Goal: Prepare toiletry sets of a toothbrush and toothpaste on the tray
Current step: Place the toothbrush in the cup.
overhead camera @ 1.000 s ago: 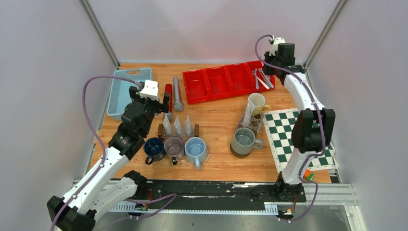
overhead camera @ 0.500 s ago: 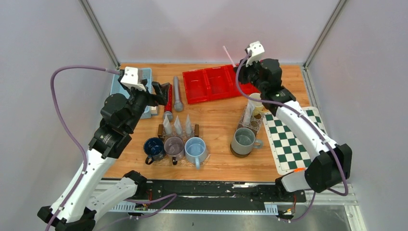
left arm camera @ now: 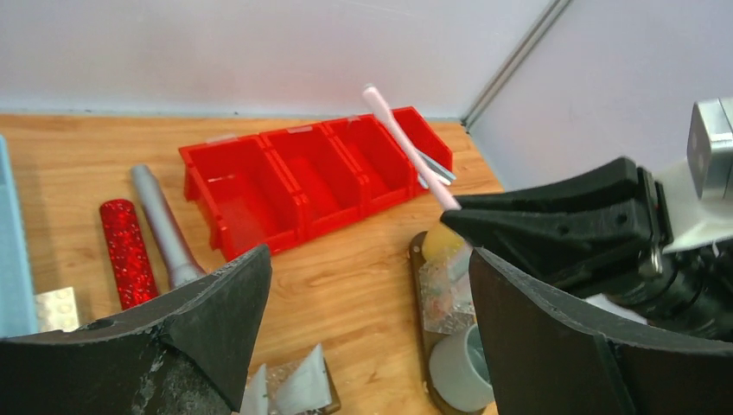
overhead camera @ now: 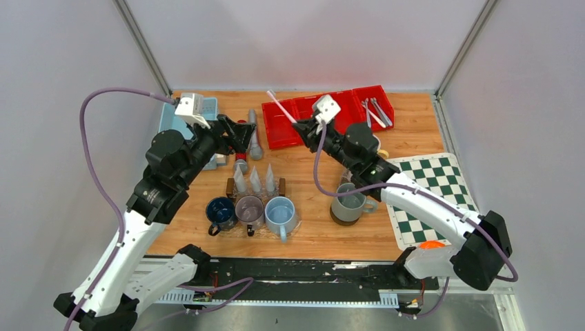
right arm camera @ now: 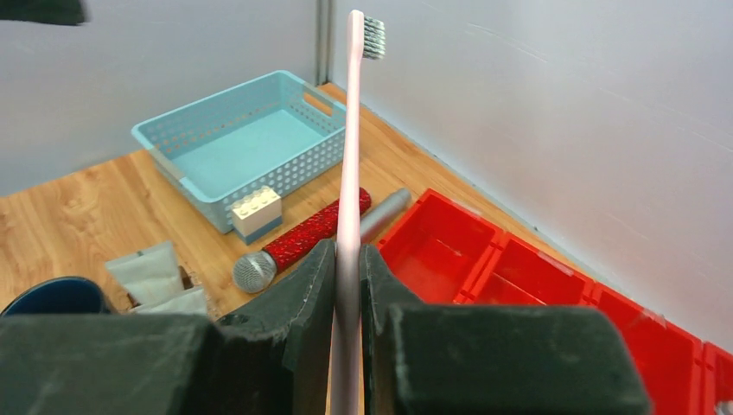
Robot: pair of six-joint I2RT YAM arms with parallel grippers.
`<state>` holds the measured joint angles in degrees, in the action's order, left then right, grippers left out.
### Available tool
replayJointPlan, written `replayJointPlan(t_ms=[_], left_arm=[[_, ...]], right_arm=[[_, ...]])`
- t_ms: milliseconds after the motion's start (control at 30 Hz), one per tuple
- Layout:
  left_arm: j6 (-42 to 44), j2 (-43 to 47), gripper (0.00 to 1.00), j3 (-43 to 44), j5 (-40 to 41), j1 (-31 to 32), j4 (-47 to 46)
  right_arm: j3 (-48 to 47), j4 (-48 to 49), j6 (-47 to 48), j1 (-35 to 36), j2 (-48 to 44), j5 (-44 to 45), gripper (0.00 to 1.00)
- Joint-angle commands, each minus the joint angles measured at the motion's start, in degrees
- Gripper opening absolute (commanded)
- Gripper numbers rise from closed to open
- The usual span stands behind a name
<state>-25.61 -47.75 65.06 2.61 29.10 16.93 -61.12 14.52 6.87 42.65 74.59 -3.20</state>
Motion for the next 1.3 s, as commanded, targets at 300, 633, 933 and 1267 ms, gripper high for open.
replayJointPlan(t_ms=[300,633,933,1267], left_arm=[[-11.47,-1.12,0.78,1.97,3.08,-0.37,1.57],[-14.56,-1.55,0.62,0.38,2.36,-4.18,-0.21],[-19.20,-3.09,0.56,-1.42,-3.80,-6.78,-5.71],[-23.45,-4.33,0.42,-3.36,-8.79,-8.00,-9.71]], right_arm=[[6.99,16.08,11.12,11.83,-0.92,6.14,0.00],[7.89,17.38,11.45,14.63,0.11,6.14,0.00],[8.39,17.64,11.47,15.16,0.53,6.04,0.00],[8.95,18.06,11.67,15.22,0.49,5.93,0.00]])
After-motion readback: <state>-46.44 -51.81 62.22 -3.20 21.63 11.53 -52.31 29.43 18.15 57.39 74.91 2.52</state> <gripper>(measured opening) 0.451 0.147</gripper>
